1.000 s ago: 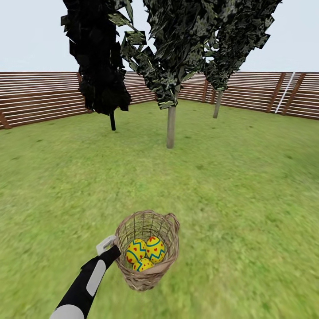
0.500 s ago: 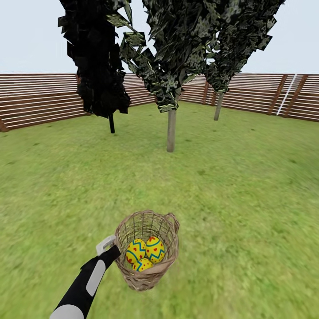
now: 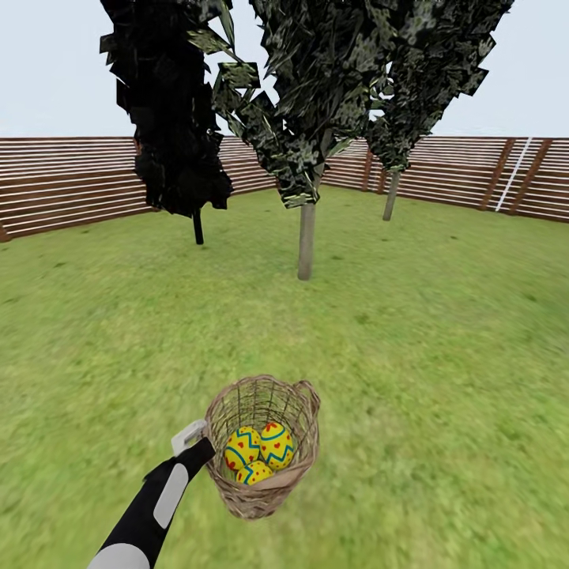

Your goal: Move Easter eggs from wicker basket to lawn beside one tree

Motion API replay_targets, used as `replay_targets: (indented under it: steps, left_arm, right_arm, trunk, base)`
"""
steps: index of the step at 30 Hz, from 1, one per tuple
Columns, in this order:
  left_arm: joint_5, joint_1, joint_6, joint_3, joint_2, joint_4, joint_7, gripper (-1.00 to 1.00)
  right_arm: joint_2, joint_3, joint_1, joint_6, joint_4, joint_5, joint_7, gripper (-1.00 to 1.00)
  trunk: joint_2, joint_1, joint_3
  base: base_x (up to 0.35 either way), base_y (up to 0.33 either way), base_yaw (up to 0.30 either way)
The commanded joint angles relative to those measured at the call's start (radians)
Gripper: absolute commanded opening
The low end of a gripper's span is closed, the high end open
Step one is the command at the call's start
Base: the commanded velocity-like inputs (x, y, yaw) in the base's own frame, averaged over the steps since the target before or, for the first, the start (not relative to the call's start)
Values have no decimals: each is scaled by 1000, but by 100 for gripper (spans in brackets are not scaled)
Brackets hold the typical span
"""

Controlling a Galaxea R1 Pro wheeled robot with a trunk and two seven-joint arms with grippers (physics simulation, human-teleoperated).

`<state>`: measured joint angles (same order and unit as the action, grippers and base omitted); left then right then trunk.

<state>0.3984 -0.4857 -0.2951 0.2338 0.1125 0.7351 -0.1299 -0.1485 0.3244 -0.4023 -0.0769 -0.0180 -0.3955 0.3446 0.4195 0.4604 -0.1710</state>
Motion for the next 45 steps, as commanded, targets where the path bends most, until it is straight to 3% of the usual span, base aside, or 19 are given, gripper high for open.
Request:
replay_targets:
  steps: [1,4,45]
  left_arm:
    - [13,-1,-6,2,1,3,-5,-100]
    - [13,-1,-6,2,1,3,-5,-100]
    - [13,-1,-6,2,1,1,-5,-100]
  right_arm:
    - [-1,8,-1,-4,-2,-10,2,100]
    - [-1,8,-1,-4,-2,-10,2,100]
    - [0,8,-1,-4,-3,-10,2,100]
  trunk:
    - [-5,-3,3]
    - [-19,-10,13]
    - [-19,-10,13]
  base:
    - [329,0,0]
    - [329,0,0]
    - [329,0,0]
